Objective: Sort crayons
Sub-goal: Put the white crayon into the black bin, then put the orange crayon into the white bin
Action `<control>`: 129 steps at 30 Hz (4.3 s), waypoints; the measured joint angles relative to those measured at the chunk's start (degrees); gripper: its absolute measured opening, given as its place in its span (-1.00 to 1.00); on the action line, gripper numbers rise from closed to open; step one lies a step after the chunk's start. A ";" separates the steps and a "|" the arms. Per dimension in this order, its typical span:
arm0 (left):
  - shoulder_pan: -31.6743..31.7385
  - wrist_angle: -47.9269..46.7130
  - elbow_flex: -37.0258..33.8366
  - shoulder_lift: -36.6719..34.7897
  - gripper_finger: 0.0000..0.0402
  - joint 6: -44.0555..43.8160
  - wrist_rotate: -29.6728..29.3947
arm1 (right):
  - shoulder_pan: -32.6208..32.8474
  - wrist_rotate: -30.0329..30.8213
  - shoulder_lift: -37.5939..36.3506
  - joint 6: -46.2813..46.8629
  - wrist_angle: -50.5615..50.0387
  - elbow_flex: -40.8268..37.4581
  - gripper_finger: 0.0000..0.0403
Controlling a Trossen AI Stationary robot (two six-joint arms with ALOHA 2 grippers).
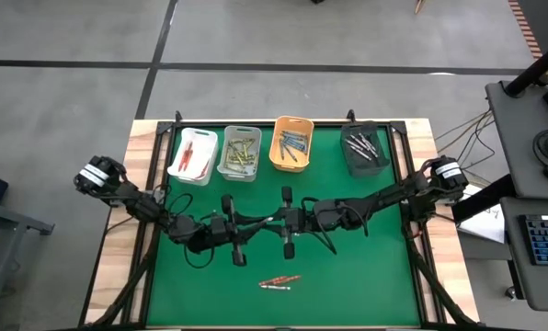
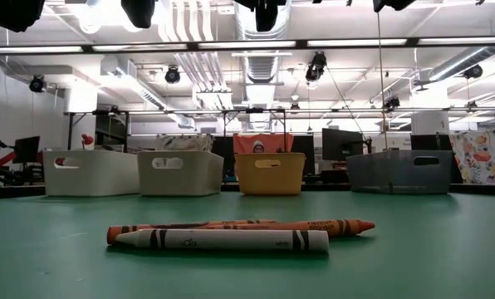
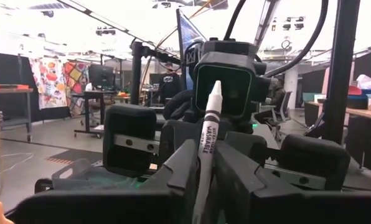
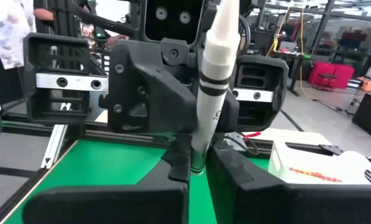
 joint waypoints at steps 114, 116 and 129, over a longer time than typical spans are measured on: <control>-16.57 -45.92 17.68 13.49 -0.10 -29.15 -0.38 | 22.08 16.07 18.12 32.02 -54.04 13.07 -0.34; -16.57 -45.96 17.68 13.46 -0.10 -29.16 -0.38 | 22.07 16.00 18.12 32.27 -52.27 11.73 -0.34; -16.57 -45.94 17.59 13.30 -0.10 -29.17 -0.44 | 21.29 15.76 17.84 33.76 -40.18 3.50 -0.41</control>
